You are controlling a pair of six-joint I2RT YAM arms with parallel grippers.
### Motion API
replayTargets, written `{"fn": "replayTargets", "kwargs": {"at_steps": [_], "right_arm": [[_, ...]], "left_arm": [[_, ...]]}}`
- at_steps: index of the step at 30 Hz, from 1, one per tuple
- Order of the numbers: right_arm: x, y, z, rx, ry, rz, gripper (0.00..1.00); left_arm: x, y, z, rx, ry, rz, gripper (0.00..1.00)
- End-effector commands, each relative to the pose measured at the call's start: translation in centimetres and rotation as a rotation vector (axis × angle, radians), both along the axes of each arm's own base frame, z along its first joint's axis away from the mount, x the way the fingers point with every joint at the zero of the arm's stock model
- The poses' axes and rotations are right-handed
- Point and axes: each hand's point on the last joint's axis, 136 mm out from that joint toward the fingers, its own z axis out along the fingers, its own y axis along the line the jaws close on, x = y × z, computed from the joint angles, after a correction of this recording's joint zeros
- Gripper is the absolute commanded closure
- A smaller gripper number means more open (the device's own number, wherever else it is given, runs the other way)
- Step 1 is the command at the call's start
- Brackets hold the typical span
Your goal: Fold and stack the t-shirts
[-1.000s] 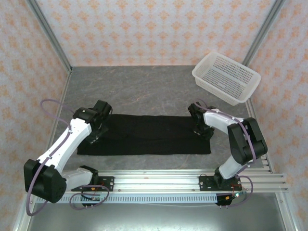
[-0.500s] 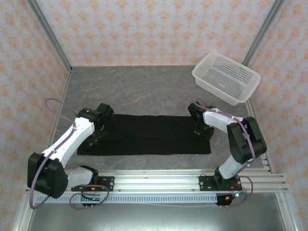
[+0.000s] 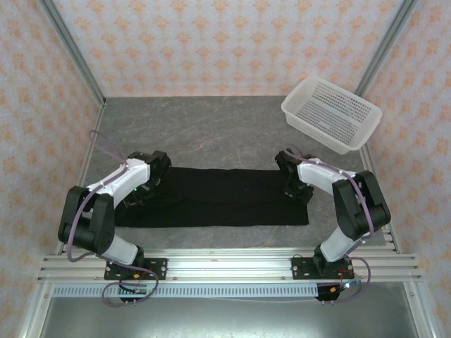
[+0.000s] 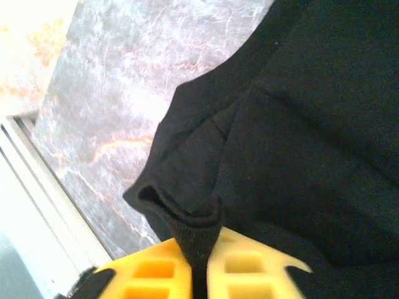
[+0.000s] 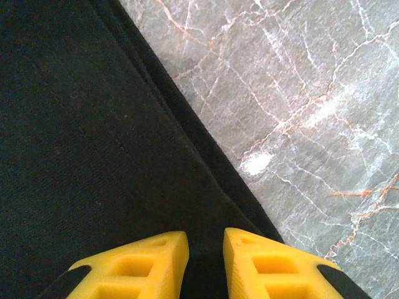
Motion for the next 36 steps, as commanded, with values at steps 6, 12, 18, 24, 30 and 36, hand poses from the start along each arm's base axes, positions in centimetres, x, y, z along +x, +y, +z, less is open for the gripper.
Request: {"fn": "replayTargets", "kwargs": {"at_steps": [6,12,18,24,30,36], "right_arm": [[0.4,-0.5,0.3,-0.022,-0.011,0.013,0.75],[1.2,-0.3,1.6,-0.026,-0.049,0.041,0.75],[2.2,0.2,2.9,-0.033,-0.088,0.086,0.73],[3.3,0.2,5.8,-0.053,-0.176,0.146,0.69],[4.3,1.7,5.4,-0.012,-0.186,0.242,0.68],[4.9,3.1,2.1,0.025,-0.078,0.265,0.68]], "left_arm": [[1.1,3.0,0.4,0.048,0.019,0.016,0.34],[0.0,3.0,2.3,-0.061,-0.076,0.085,0.28],[-0.4,-0.7,2.6,-0.316,-0.165,0.169,0.37],[-0.6,-5.6,0.1,-0.561,-0.168,0.269,0.60],[-0.2,-4.6,-2.8,-0.495,-0.064,0.285,0.71],[2.0,-1.4,-4.0,-0.388,-0.011,0.227,0.74]]}}
